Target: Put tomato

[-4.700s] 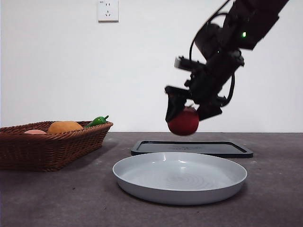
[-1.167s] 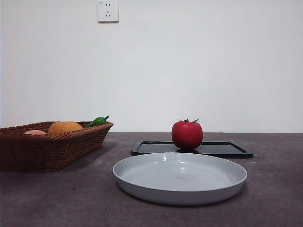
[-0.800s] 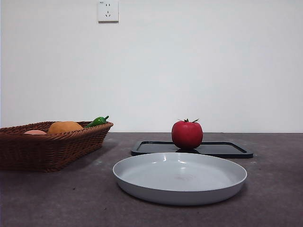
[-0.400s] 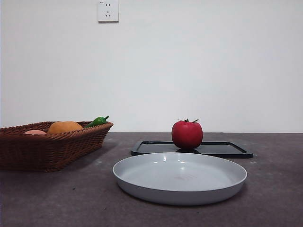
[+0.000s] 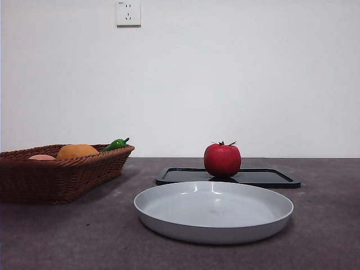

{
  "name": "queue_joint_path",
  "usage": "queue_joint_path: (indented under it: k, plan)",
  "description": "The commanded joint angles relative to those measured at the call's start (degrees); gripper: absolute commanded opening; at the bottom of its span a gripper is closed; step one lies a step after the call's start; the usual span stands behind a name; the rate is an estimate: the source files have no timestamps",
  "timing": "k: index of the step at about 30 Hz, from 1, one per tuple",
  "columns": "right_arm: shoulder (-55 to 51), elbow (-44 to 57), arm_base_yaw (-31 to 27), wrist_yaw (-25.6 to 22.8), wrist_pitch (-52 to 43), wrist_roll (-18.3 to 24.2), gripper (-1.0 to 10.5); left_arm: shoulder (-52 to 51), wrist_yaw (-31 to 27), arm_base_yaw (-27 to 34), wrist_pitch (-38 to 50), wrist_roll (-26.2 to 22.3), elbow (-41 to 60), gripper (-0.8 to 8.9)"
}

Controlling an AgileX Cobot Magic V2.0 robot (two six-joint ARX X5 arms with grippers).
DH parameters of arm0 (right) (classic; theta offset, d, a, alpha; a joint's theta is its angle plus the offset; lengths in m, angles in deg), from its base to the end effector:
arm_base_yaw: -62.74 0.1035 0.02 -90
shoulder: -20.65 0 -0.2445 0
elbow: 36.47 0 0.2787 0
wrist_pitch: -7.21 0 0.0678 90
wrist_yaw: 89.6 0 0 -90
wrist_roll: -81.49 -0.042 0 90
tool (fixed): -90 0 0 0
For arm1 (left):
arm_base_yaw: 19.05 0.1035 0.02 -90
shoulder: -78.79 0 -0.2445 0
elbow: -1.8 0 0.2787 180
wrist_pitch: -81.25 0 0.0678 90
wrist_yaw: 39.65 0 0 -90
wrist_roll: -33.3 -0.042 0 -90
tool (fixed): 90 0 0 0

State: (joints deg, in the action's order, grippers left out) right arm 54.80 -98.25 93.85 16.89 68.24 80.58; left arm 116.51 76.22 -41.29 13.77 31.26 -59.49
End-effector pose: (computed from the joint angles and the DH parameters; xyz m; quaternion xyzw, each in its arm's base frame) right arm 0.1264 0.0902 0.3105 -0.0296 0.2881 0.3842 0.8766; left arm 0.1394 -0.0768 0.2913 0.0032 0.3669 -0.3846 0.8470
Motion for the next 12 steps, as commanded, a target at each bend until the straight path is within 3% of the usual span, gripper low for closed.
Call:
queue_joint_path:
  k: [1, 12]
  plan:
    - [0.17, -0.24, 0.42, 0.0, -0.63, -0.55, 0.1, 0.28, 0.39, -0.17, 0.63, -0.31, -1.03, 0.07]
    - [0.17, -0.24, 0.42, 0.0, -0.63, -0.55, 0.1, -0.48, -0.42, -0.04, 1.33, -0.26, -1.03, 0.07]
